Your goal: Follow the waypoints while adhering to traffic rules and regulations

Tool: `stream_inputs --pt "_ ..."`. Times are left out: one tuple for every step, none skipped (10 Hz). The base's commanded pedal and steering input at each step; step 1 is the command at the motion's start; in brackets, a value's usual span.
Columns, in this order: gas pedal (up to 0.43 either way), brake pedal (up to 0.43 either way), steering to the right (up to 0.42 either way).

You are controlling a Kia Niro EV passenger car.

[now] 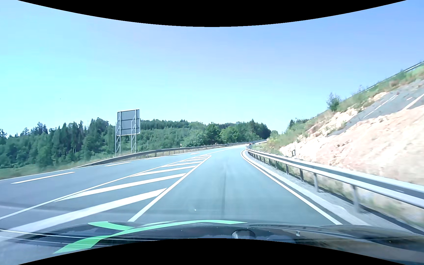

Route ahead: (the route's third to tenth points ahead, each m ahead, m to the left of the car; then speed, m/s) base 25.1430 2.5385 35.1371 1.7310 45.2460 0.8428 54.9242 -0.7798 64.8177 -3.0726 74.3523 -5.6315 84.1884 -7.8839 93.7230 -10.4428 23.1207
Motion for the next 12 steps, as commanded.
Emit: stream_inputs --pt "0.248 0.0 0.012" --pt "0.248 0.0 0.012" --pt "0.24 0.0 0.012" --pt "0.209 0.0 0.012" --pt "0.197 0.0 0.012" --pt "0.189 0.0 0.013" --pt "0.189 0.0 0.014" --pt "0.189 0.0 0.014" --pt "0.197 0.0 0.014" --pt "0.197 0.0 0.014" --pt "0.197 0.0 0.014" --pt "0.197 0.0 0.014"
